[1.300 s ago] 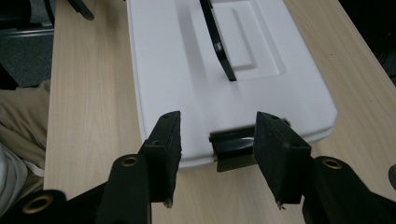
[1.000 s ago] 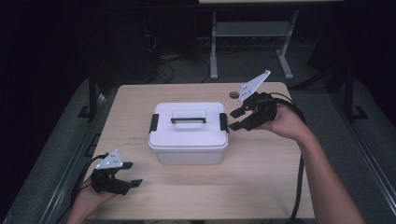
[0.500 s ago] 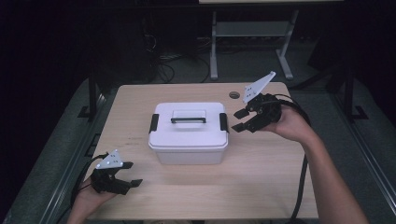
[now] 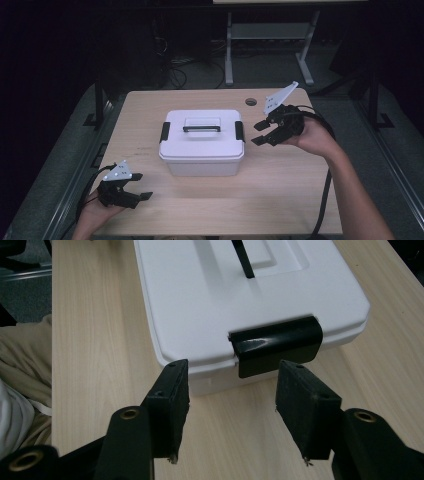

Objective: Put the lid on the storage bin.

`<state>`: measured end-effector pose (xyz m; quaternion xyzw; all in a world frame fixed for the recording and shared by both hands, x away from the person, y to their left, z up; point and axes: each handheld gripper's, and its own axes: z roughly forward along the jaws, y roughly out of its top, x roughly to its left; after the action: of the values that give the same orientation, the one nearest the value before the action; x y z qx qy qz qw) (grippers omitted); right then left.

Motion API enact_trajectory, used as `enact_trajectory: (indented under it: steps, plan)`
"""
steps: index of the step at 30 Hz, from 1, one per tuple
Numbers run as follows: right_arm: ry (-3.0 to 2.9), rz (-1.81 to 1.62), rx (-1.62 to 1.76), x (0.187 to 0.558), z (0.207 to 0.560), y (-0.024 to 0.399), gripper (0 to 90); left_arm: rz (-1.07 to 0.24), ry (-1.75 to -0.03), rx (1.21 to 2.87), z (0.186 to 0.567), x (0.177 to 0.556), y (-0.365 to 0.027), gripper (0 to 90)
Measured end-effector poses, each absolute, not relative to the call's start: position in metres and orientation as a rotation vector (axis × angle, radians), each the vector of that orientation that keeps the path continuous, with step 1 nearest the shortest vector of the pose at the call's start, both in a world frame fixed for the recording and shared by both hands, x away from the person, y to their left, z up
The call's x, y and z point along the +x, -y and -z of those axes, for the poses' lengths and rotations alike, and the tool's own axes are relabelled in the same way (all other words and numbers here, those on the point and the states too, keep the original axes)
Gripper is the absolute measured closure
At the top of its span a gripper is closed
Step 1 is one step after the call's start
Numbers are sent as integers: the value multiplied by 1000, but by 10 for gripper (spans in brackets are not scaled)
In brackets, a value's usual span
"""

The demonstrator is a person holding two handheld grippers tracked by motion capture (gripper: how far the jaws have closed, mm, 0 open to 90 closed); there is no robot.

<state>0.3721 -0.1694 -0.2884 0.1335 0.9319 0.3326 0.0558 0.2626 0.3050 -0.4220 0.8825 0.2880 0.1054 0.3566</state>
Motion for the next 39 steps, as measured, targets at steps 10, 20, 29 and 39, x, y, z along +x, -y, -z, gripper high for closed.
enact_trajectory:
  steps: [10,20,29,39]
  plan:
    - [-2831,-1007,441,369,297,177,448,-271,-743,2281,422,263,-305,236]
    - [-2831,-999,459,368,303,185,437,-273,-742,2283,422,263,-305,234]
    - [-2835,-1014,475,365,315,190,433,-273,-744,2281,422,264,-305,233]
    - [-2842,-1014,514,362,331,200,427,-266,-746,2286,423,264,-304,232]
